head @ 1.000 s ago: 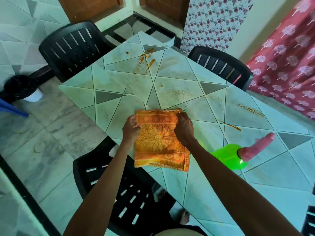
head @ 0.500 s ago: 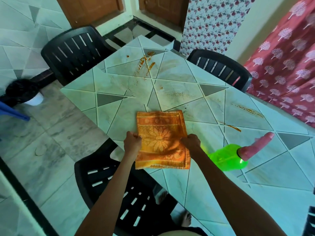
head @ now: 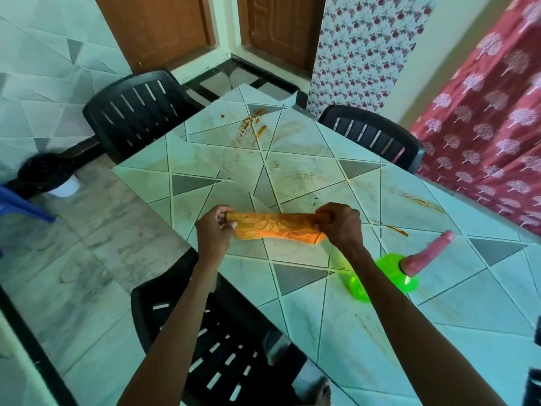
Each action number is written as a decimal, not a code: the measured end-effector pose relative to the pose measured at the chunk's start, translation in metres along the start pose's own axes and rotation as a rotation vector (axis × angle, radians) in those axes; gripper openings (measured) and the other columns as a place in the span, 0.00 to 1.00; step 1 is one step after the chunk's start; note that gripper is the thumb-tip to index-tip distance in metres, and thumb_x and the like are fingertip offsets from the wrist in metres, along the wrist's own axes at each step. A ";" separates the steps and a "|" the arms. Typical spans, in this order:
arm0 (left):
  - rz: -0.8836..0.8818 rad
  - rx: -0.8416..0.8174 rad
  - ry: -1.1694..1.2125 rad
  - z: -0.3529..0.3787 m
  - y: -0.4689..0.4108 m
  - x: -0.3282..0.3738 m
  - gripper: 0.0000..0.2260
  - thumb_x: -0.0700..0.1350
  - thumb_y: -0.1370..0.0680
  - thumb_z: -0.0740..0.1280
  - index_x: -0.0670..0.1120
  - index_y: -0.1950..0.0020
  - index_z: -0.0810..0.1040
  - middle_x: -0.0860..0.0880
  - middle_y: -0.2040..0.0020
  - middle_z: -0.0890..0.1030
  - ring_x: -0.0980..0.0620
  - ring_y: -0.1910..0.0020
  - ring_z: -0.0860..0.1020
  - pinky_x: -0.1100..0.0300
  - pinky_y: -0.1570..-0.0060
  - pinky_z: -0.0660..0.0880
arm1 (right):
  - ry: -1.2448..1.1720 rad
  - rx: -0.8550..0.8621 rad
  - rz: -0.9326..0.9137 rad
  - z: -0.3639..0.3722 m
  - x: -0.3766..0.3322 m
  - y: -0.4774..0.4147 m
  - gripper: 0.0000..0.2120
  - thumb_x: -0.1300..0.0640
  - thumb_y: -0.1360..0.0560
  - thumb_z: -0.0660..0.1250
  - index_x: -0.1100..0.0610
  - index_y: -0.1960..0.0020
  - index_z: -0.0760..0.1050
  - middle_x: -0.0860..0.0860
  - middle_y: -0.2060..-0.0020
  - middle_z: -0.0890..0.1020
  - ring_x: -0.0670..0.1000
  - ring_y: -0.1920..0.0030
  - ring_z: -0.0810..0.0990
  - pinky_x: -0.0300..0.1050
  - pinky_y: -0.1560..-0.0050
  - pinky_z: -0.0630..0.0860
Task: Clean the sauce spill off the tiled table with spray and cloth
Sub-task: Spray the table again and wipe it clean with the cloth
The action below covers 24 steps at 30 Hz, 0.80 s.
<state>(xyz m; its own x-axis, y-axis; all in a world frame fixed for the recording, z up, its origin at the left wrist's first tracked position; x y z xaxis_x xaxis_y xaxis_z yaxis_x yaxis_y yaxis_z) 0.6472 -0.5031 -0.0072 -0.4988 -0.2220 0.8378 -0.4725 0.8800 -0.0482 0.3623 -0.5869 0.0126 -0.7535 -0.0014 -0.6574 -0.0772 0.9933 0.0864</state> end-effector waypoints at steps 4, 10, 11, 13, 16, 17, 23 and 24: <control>0.121 -0.002 -0.163 -0.005 0.000 0.003 0.06 0.36 0.25 0.70 0.42 0.49 0.78 0.48 0.50 0.72 0.49 0.51 0.74 0.57 0.51 0.71 | 0.163 0.087 -0.099 -0.009 -0.011 0.008 0.08 0.61 0.34 0.77 0.54 0.56 0.84 0.53 0.52 0.78 0.54 0.53 0.77 0.43 0.60 0.71; 0.099 -0.090 -0.022 -0.011 -0.003 0.004 0.08 0.46 0.20 0.63 0.43 0.45 0.71 0.47 0.55 0.78 0.48 0.56 0.75 0.58 0.62 0.67 | -0.203 -0.096 -0.119 -0.016 -0.012 0.005 0.08 0.60 0.26 0.73 0.58 0.54 0.74 0.49 0.65 0.77 0.47 0.65 0.75 0.30 0.68 0.68; 0.107 -0.084 -0.002 -0.012 -0.004 0.004 0.08 0.48 0.20 0.63 0.44 0.45 0.71 0.47 0.57 0.78 0.49 0.59 0.76 0.58 0.63 0.68 | -0.198 -0.096 -0.093 -0.015 -0.012 0.004 0.08 0.58 0.25 0.73 0.58 0.52 0.73 0.49 0.66 0.75 0.46 0.66 0.74 0.31 0.70 0.68; 0.129 -0.073 0.022 -0.013 -0.006 0.005 0.08 0.47 0.19 0.64 0.47 0.43 0.69 0.47 0.62 0.79 0.48 0.64 0.76 0.57 0.64 0.69 | -0.195 -0.090 -0.046 -0.011 -0.012 0.004 0.09 0.56 0.23 0.71 0.58 0.50 0.73 0.50 0.64 0.76 0.44 0.65 0.73 0.32 0.71 0.68; 0.118 -0.096 0.021 -0.009 -0.009 0.003 0.10 0.48 0.19 0.64 0.51 0.39 0.67 0.49 0.63 0.80 0.50 0.64 0.79 0.51 0.65 0.77 | -0.274 -0.128 0.119 -0.003 -0.009 0.003 0.11 0.54 0.22 0.69 0.60 0.45 0.73 0.53 0.59 0.78 0.48 0.62 0.77 0.40 0.66 0.74; 0.104 -0.110 0.022 -0.008 -0.009 0.003 0.11 0.49 0.19 0.64 0.52 0.39 0.67 0.50 0.61 0.80 0.50 0.62 0.80 0.48 0.65 0.80 | -0.341 -0.184 0.202 0.000 -0.009 0.003 0.11 0.54 0.21 0.67 0.60 0.43 0.72 0.55 0.56 0.79 0.50 0.60 0.78 0.42 0.67 0.77; 0.218 -0.141 -0.066 0.017 -0.004 0.036 0.13 0.50 0.18 0.63 0.50 0.35 0.68 0.54 0.63 0.79 0.60 0.73 0.75 0.68 0.74 0.69 | -0.627 -0.443 0.391 0.019 -0.018 0.009 0.11 0.54 0.18 0.63 0.62 0.42 0.75 0.58 0.54 0.81 0.55 0.55 0.83 0.50 0.54 0.83; 0.232 -0.162 -0.076 0.026 0.000 0.044 0.14 0.50 0.18 0.63 0.50 0.35 0.68 0.54 0.64 0.78 0.61 0.74 0.74 0.70 0.75 0.66 | -0.668 -0.474 0.380 0.024 -0.020 0.011 0.12 0.54 0.18 0.63 0.62 0.42 0.76 0.58 0.54 0.81 0.56 0.54 0.83 0.51 0.52 0.83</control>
<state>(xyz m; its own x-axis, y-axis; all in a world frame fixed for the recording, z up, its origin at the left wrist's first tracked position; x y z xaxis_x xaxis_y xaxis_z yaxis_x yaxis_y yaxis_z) 0.6069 -0.5239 0.0156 -0.6360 -0.0326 0.7710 -0.2205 0.9651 -0.1410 0.3927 -0.5733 0.0087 -0.2580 0.5318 -0.8066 -0.2727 0.7609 0.5888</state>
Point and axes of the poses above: each hand's wrist, its own y-axis away from the middle knuckle, its own z-axis out of the palm, x = y × z, the point moved 3 cm from there along -y, towards the middle knuckle
